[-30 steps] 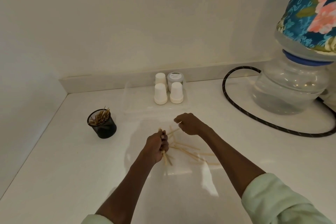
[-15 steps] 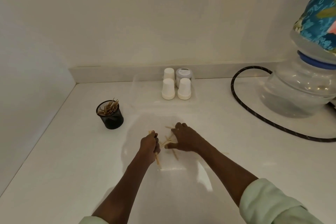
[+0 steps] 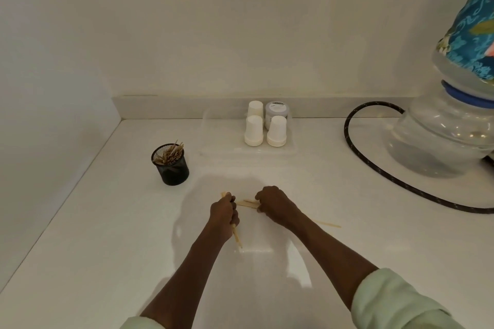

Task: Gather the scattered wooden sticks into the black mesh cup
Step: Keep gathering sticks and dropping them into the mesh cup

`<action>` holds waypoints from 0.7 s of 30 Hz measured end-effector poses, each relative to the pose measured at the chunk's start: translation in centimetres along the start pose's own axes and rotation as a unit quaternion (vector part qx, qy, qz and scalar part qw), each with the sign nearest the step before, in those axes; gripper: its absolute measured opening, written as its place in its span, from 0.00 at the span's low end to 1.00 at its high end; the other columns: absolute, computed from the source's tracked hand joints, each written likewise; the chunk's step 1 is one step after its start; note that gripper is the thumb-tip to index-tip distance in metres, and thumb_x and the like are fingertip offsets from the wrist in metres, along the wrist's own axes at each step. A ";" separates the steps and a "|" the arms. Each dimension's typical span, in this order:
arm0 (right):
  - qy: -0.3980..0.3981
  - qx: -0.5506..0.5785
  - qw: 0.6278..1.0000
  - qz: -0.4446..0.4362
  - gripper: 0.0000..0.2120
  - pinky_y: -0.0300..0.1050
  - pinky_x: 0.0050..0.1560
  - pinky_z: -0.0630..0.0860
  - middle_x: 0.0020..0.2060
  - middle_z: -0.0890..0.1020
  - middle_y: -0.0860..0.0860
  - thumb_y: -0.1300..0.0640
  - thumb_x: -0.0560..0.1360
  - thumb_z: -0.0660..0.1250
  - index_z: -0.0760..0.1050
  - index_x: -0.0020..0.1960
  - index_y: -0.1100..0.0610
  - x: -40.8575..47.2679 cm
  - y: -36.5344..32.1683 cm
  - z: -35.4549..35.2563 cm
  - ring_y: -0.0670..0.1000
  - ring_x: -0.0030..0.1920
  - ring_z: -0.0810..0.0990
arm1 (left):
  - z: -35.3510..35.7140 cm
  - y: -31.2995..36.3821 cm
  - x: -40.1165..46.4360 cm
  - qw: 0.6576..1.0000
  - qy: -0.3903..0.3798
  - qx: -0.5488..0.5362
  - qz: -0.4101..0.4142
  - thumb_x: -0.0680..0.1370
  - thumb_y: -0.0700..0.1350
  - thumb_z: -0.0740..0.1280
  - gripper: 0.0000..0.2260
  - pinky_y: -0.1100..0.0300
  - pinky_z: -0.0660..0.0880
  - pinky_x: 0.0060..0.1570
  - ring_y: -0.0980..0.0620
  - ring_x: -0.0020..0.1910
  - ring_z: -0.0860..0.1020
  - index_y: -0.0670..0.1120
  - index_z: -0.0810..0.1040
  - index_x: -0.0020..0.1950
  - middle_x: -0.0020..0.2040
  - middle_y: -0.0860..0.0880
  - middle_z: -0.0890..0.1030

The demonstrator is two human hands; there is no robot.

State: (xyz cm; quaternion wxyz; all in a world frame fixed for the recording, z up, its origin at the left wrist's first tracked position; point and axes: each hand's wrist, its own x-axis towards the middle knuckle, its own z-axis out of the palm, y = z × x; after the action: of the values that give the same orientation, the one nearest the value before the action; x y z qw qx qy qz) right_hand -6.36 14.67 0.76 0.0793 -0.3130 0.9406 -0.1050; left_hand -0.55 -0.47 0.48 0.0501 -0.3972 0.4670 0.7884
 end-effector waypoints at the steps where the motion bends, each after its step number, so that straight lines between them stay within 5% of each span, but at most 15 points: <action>1: -0.009 -0.010 1.000 0.001 0.11 0.49 0.50 0.74 0.51 0.82 0.58 0.61 0.73 0.68 0.80 0.54 0.63 0.2 0.0 -0.1 0.58 0.53 0.79 | -0.1 0.0 -0.2 1.000 -0.002 -0.001 -0.002 0.83 0.45 0.58 0.12 0.66 0.55 0.18 0.57 0.18 0.58 0.43 0.72 0.42 0.28 0.50 0.64; 4: -0.037 -0.027 0.999 0.011 0.06 0.49 0.42 0.76 0.45 0.81 0.57 0.61 0.73 0.68 0.78 0.44 0.65 0.7 -0.2 -0.9 0.59 0.48 0.79 | -0.1 0.0 -0.9 1.000 -0.001 0.002 -0.009 0.83 0.46 0.58 0.13 0.65 0.55 0.19 0.57 0.19 0.58 0.44 0.72 0.41 0.29 0.50 0.65; 6: -0.041 -0.027 0.999 0.020 0.14 0.43 0.30 0.65 0.36 0.73 0.53 0.61 0.71 0.69 0.66 0.31 0.60 0.8 -0.2 -1.1 0.57 0.41 0.73 | -0.1 0.0 -1.3 1.000 0.004 0.009 -0.010 0.83 0.47 0.58 0.13 0.65 0.56 0.19 0.56 0.21 0.58 0.44 0.73 0.42 0.29 0.50 0.65; 8: -0.036 -0.002 0.999 0.035 0.21 0.41 0.28 0.56 0.34 0.69 0.52 0.61 0.68 0.70 0.57 0.30 0.56 0.8 -0.2 -1.1 0.55 0.38 0.71 | 0.0 -0.1 -1.7 1.000 0.005 0.011 -0.012 0.83 0.47 0.57 0.13 0.65 0.56 0.19 0.56 0.21 0.59 0.44 0.73 0.42 0.29 0.50 0.66; 12: -0.038 0.039 0.995 0.081 0.09 0.41 0.33 0.63 0.42 0.77 0.57 0.61 0.68 0.71 0.70 0.39 0.61 1.0 -0.5 -1.1 0.58 0.41 0.77 | -0.1 -0.2 -2.0 1.000 -0.001 -0.012 -0.023 0.84 0.47 0.56 0.14 0.64 0.58 0.21 0.55 0.24 0.61 0.43 0.73 0.42 0.29 0.50 0.68; 16: -0.045 0.139 0.980 0.136 0.21 0.39 0.27 0.57 0.27 0.64 0.49 0.63 0.66 0.71 0.58 0.28 0.54 1.2 -0.6 -2.1 0.51 0.33 0.66 | -0.1 -0.5 -1.7 0.998 -0.007 -0.043 -0.035 0.84 0.46 0.55 0.13 0.62 0.60 0.26 0.55 0.26 0.63 0.44 0.72 0.43 0.30 0.49 0.70; 21: -0.014 0.289 0.940 0.181 0.19 0.40 0.31 0.62 0.22 0.68 0.49 0.67 0.65 0.71 0.66 0.21 0.56 0.8 -0.3 -4.8 0.46 0.25 0.65 | 0.7 -0.6 -1.3 0.996 -0.010 -0.069 -0.047 0.84 0.49 0.55 0.14 0.60 0.62 0.30 0.54 0.27 0.64 0.44 0.73 0.44 0.32 0.48 0.73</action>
State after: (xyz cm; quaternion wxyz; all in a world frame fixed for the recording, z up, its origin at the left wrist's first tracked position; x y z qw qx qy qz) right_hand -7.88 14.63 5.43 0.1976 -0.1022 0.9091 -0.3521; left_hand 0.16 0.80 1.14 0.0637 -0.4136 0.3916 0.8195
